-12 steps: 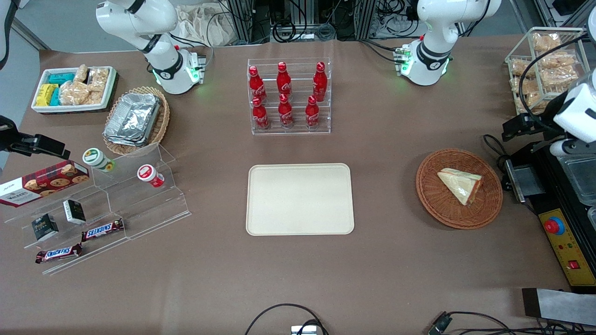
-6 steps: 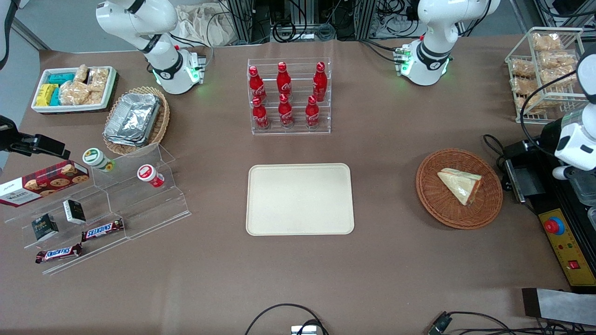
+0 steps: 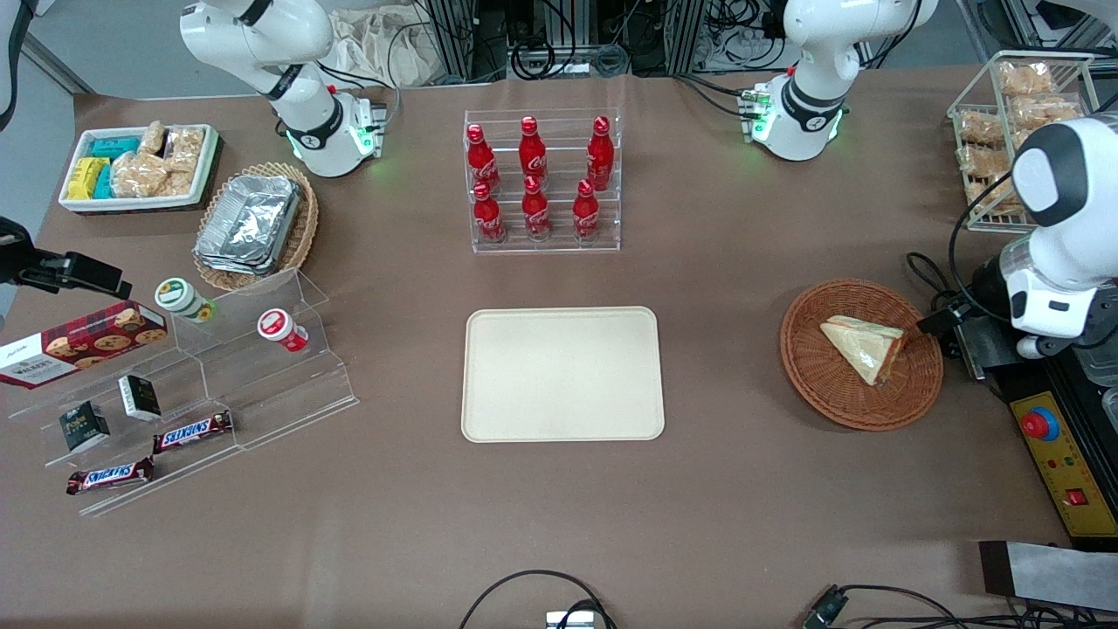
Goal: Place sandwich from basket to tray
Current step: 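Move the left gripper down over the wrapped sandwich in the wicker basket, then close the left gripper on the wrapped sandwich's edge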
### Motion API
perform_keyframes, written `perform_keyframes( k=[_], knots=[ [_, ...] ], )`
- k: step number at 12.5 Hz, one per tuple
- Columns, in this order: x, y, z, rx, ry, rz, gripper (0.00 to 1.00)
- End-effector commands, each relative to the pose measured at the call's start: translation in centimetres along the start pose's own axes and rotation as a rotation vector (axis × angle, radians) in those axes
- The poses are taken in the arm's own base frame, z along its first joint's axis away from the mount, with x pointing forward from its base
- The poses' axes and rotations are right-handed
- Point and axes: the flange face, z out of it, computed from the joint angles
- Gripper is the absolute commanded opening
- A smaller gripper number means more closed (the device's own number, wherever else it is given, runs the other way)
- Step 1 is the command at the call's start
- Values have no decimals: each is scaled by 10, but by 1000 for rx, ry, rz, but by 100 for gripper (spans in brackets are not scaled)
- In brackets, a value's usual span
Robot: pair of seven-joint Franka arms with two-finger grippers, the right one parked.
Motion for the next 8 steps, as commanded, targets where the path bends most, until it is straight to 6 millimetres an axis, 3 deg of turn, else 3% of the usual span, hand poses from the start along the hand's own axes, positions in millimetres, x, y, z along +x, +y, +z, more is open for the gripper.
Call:
perform_keyframes(
  k=[1, 8],
  knots=[
    [-8, -2, 25, -31, 35, -46, 100],
    [-6, 6, 81, -73, 69, -74, 100]
  ],
)
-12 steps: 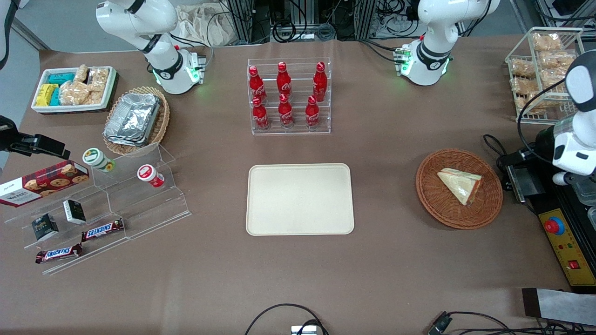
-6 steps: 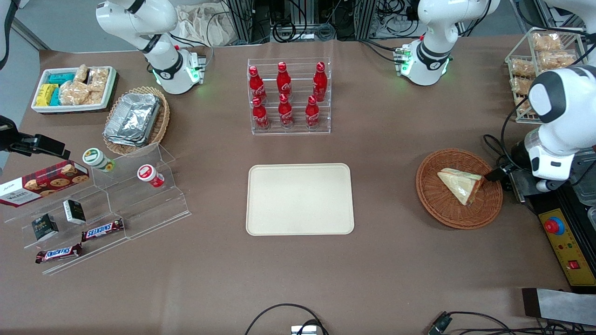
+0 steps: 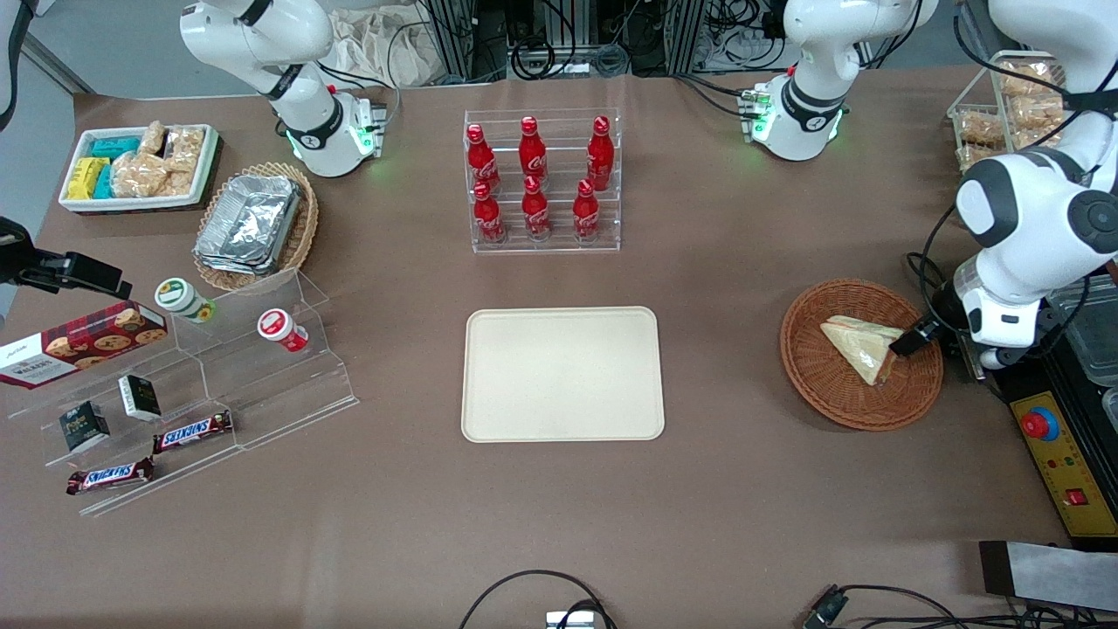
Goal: Place sandwich from basket to tray
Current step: 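Close the left gripper on the wrapped sandwich's edge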
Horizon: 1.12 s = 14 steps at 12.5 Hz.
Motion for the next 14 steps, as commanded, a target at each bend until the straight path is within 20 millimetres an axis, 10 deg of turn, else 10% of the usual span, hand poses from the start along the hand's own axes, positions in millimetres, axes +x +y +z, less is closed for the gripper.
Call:
perform_keyframes(
  k=[1, 14],
  knots=[
    [-3, 2, 15, -21, 17, -21, 100],
    [-26, 14, 72, -58, 75, -32, 100]
  ],
)
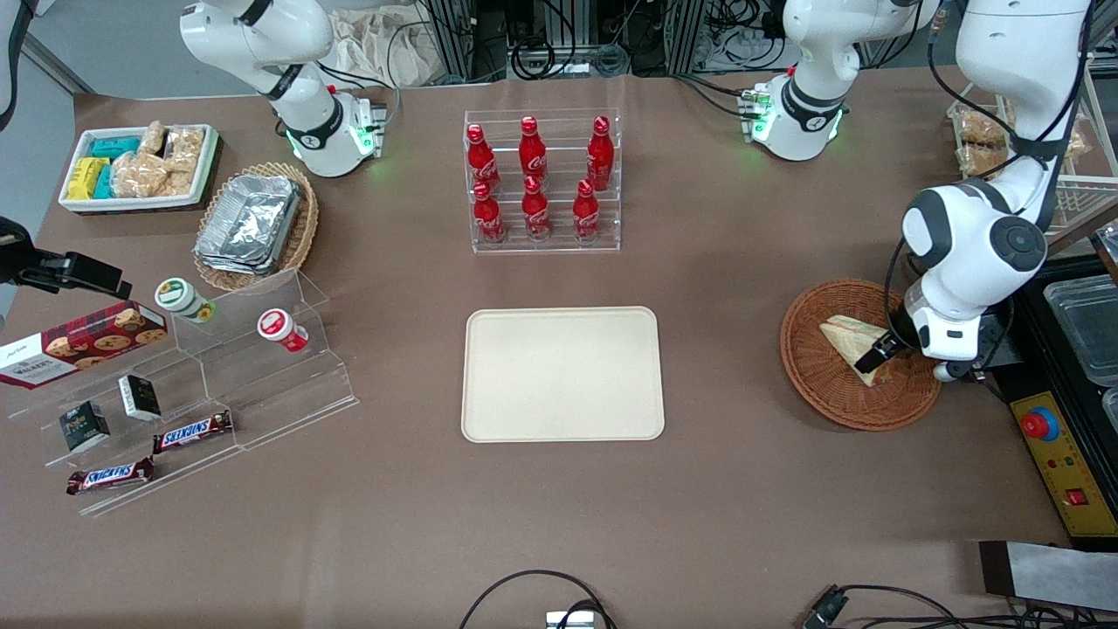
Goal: Place sandwich from basket to tray
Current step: 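Close the left gripper on the wrapped sandwich's edge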
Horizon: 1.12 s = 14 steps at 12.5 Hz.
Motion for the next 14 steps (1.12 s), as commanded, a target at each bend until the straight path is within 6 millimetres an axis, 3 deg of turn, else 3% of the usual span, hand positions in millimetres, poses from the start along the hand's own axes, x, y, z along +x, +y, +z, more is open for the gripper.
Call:
perform_keyframes(
  k=[1, 3, 4, 6, 7, 8, 10, 14],
  knots=[
    [-11, -1, 8, -16, 19, -2, 100],
    [-16, -3, 12, -16, 22, 1, 94],
    [-16, -4, 12, -16, 21, 1, 85],
    [-18, -5, 13, -13, 19, 11, 48],
    [-19, -5, 13, -12, 20, 16, 33],
    [-19, -5, 11, -12, 21, 23, 24],
    [-18, -6, 9, -10, 19, 54, 22],
    [-15, -11, -26, 7, -11, 156, 22]
  ],
)
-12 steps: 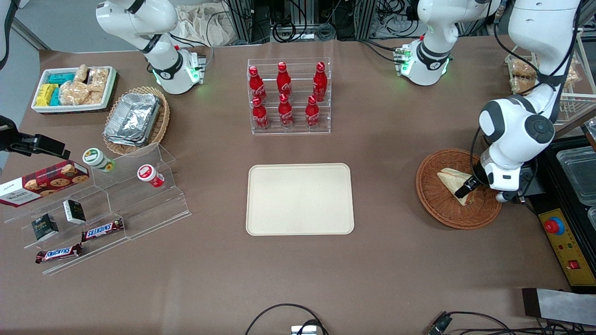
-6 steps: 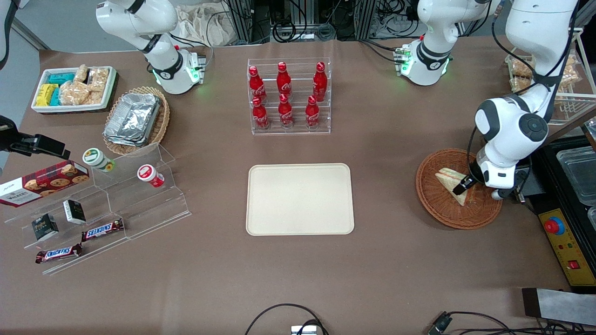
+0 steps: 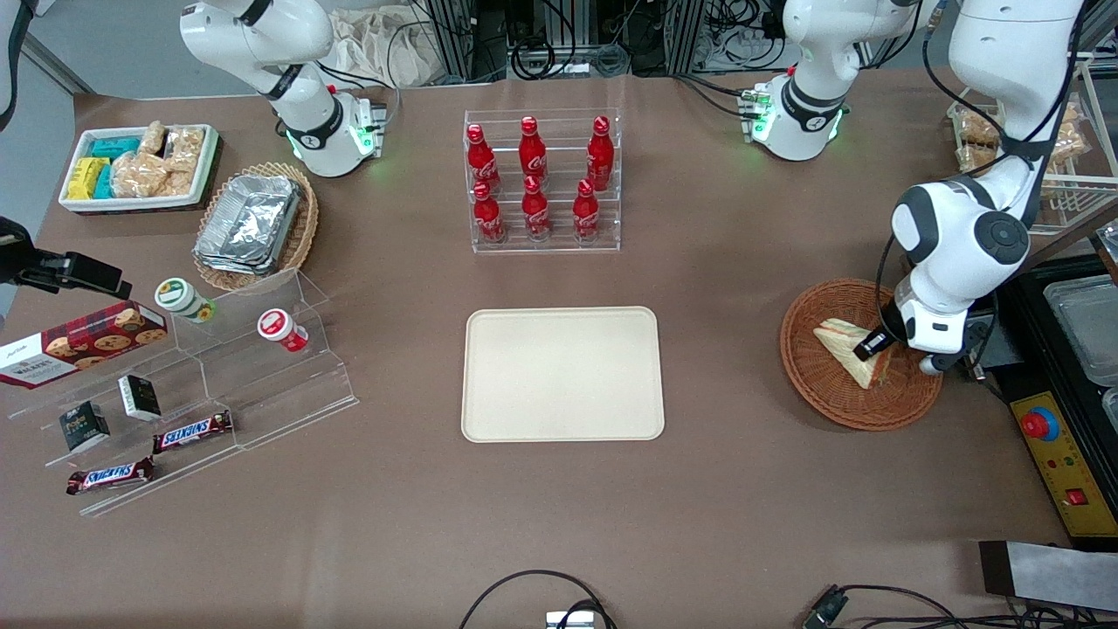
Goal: Place sandwich from basket to tray
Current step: 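Lift the sandwich up out of the basket with the left gripper, then carry the held sandwich over the cream tray with the left gripper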
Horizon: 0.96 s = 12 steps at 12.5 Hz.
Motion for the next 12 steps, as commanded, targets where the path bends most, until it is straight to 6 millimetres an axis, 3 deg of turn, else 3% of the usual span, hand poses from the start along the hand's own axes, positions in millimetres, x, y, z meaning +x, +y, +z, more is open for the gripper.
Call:
perform_keyframes(
  k=[1, 3, 9, 12],
  knots=[
    [-4, -4, -43, 5, -12, 92, 22],
    [-7, -2, -71, 9, -7, 193, 22],
    [-26, 1, -125, 22, -38, 543, 22],
    [-45, 30, -132, 27, -53, 717, 22]
  ],
)
